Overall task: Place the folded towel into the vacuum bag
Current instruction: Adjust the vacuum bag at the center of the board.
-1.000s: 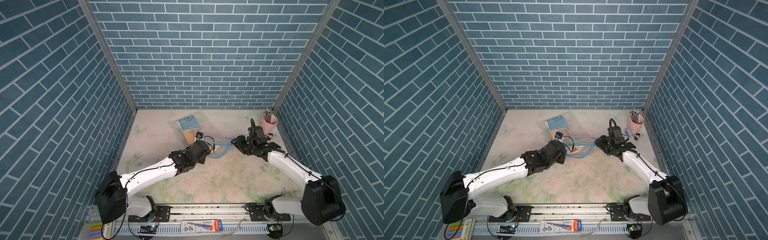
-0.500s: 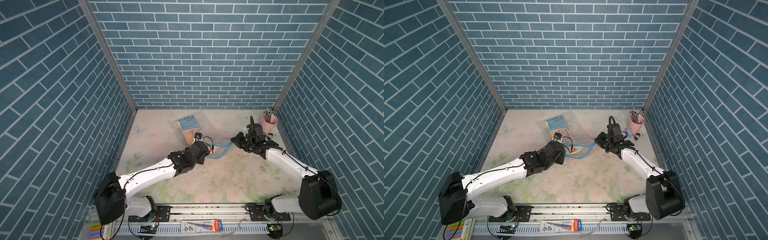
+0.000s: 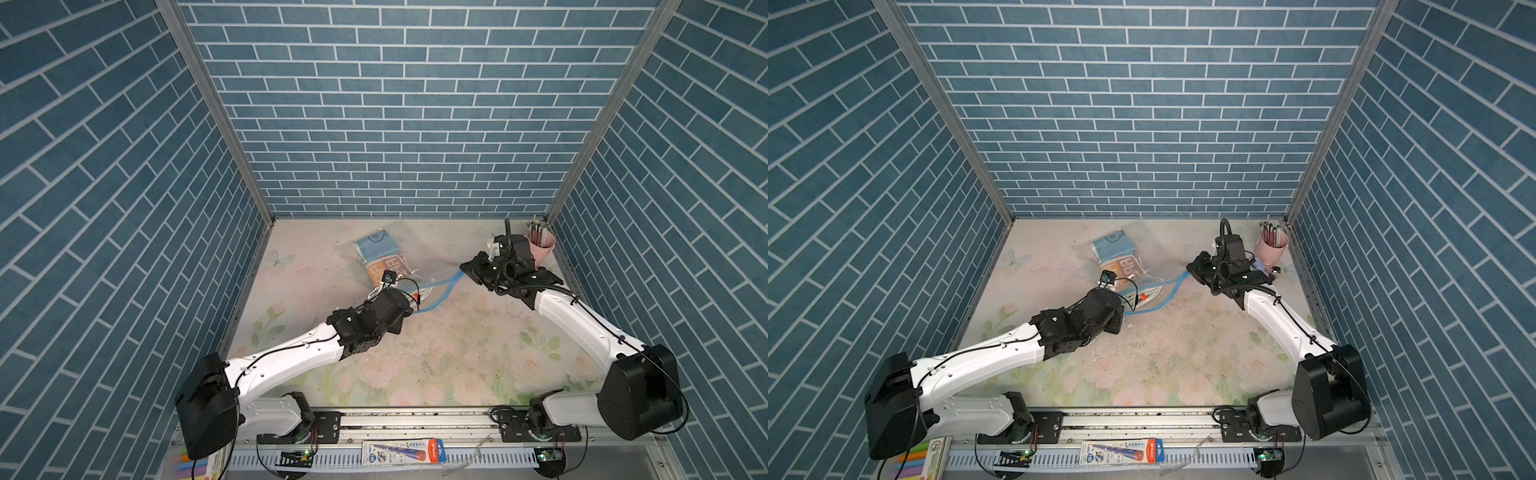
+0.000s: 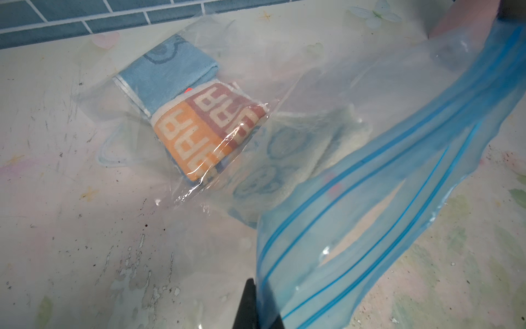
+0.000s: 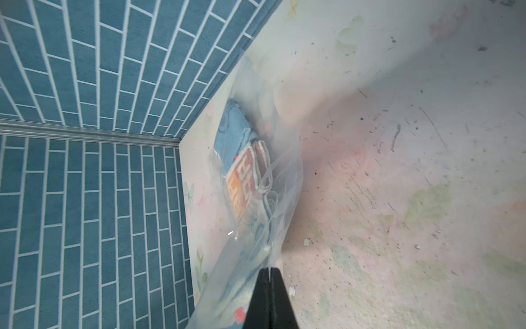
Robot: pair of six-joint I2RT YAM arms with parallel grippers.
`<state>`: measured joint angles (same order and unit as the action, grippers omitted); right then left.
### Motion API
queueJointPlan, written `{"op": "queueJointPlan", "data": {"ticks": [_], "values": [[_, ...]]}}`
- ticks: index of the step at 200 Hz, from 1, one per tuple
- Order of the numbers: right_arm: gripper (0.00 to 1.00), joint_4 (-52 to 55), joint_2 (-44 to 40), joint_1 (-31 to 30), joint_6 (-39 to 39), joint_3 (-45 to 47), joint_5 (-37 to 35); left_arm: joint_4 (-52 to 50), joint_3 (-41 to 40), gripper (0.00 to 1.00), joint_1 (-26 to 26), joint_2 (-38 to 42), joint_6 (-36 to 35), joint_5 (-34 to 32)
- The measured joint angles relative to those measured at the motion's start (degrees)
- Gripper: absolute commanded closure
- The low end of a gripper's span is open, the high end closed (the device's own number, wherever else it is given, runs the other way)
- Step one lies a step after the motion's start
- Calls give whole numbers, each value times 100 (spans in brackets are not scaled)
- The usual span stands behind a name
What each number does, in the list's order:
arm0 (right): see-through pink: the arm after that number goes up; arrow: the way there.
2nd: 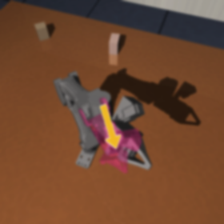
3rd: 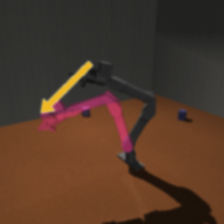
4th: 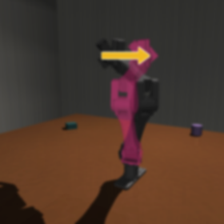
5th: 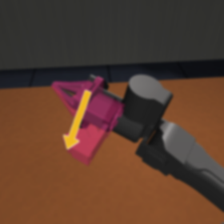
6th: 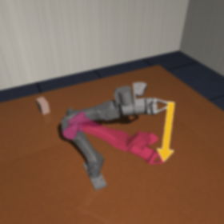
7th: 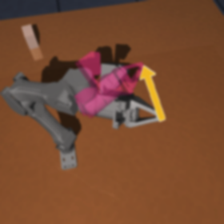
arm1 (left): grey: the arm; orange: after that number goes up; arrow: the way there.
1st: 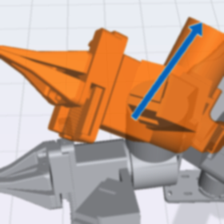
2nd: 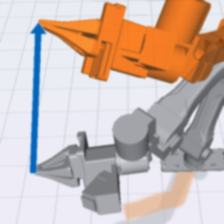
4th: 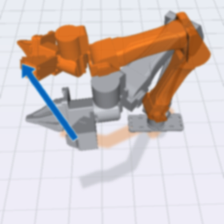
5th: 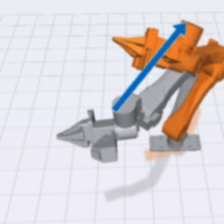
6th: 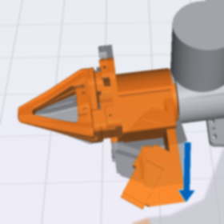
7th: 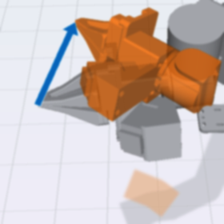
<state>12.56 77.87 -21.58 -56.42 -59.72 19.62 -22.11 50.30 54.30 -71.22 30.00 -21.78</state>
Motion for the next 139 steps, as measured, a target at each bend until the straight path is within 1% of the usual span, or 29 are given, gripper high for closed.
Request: {"op": "queueJointPlan", "data": {"ticks": [37, 62, 73, 84, 102, 114, 139], "values": [[100, 164, -2, -57, 37, -278, 227, 28, -365, 91, 20, 407, 70, 74], [100, 234, -2, -114, 37, -380, 271, 15, -529, 90, 22, 713, 111, 151], [100, 247, -2, -144, 37, -409, 269, 7, -581, 87, 24, 837, 114, 164], [100, 245, -2, -164, 39, -415, 267, -7, -612, 81, 28, 942, 107, 173], [100, 258, -2, -177, 39, -411, 256, -31, -623, 65, 33, 1067, 94, 179], [100, 234, -4, -177, 42, -372, 245, -33, -623, 55, 33, 1130, 31, 199], [100, 173, -68, -177, 39, -17, 199, -68, -634, 43, 33, 1266, -140, 319]]}}
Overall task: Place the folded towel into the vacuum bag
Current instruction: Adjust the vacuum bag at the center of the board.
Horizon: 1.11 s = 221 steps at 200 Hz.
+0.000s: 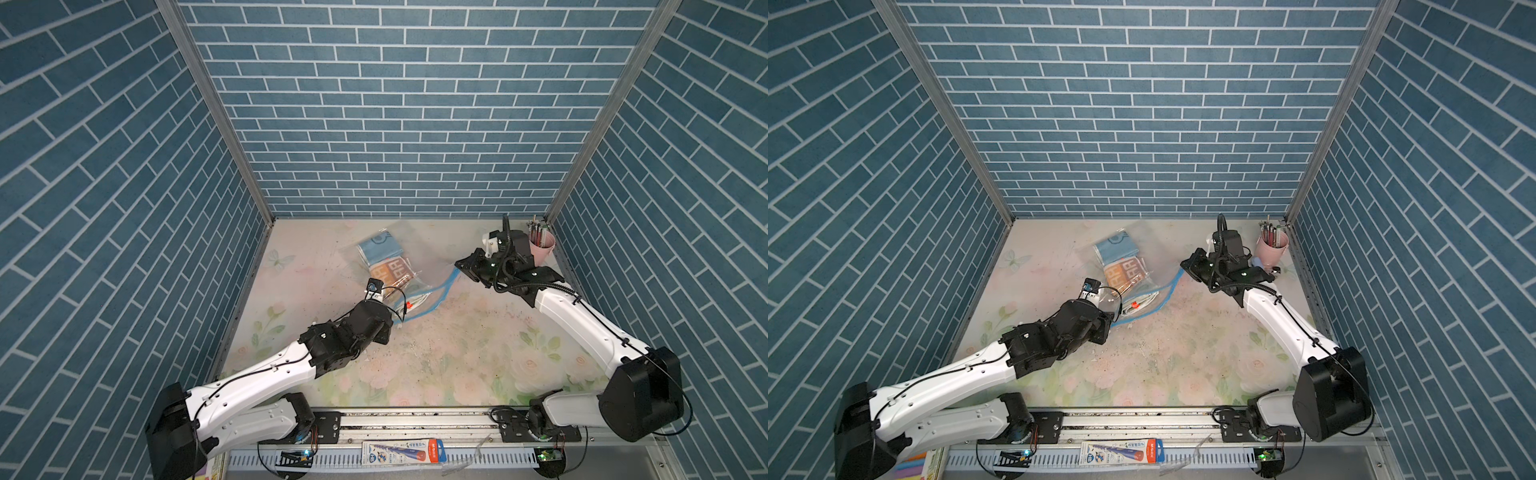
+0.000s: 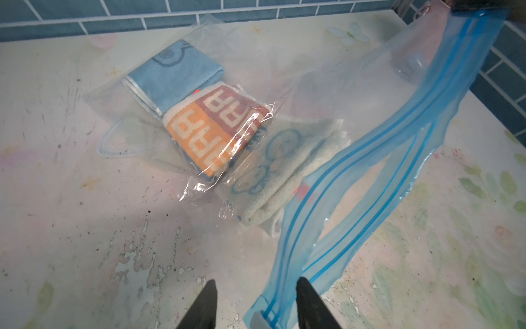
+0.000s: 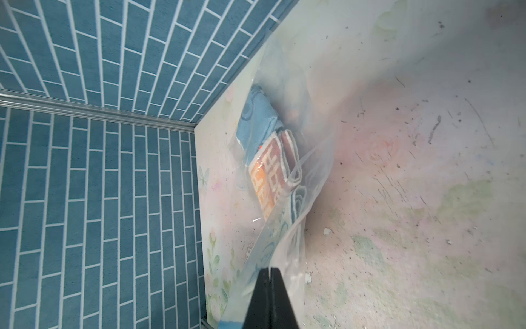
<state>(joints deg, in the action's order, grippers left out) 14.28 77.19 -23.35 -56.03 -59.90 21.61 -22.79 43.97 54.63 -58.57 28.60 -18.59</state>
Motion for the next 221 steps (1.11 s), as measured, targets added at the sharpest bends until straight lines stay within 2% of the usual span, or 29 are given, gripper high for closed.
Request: {"op": "queueJointPlan", "data": {"ticks": [42, 59, 84, 101, 117, 131, 174, 199, 221], "values": [[100, 164, -240, 0, 0, 929, -365, -155, -195, 29, 2, 494, -52, 105], [88, 433, -437, 0, 7, 1235, -717, -291, -247, 26, -4, 597, 13, 61], [65, 887, -837, 17, 31, 1663, -1353, -444, -284, 25, -118, 518, 151, 74], [58, 1078, -1067, 68, -48, 1932, -1652, -490, -302, 25, -295, 367, 291, 219], [55, 1095, -1182, 101, -39, 2111, -1757, -492, -380, 26, -470, 232, 413, 439], [55, 916, -1222, 116, 37, 2208, -1661, -492, -533, 29, -638, 144, 533, 743], [58, -343, -1104, 111, 105, 2586, -664, -238, -1237, 36, -1213, 103, 999, 2175], [68, -813, -868, 83, 101, 2800, -334, 127, -1801, 39, -1532, 136, 1344, 2966], [77, -1108, -568, 52, 92, 2918, -190, 356, -2041, 41, -1639, 131, 1587, 3373]]}}
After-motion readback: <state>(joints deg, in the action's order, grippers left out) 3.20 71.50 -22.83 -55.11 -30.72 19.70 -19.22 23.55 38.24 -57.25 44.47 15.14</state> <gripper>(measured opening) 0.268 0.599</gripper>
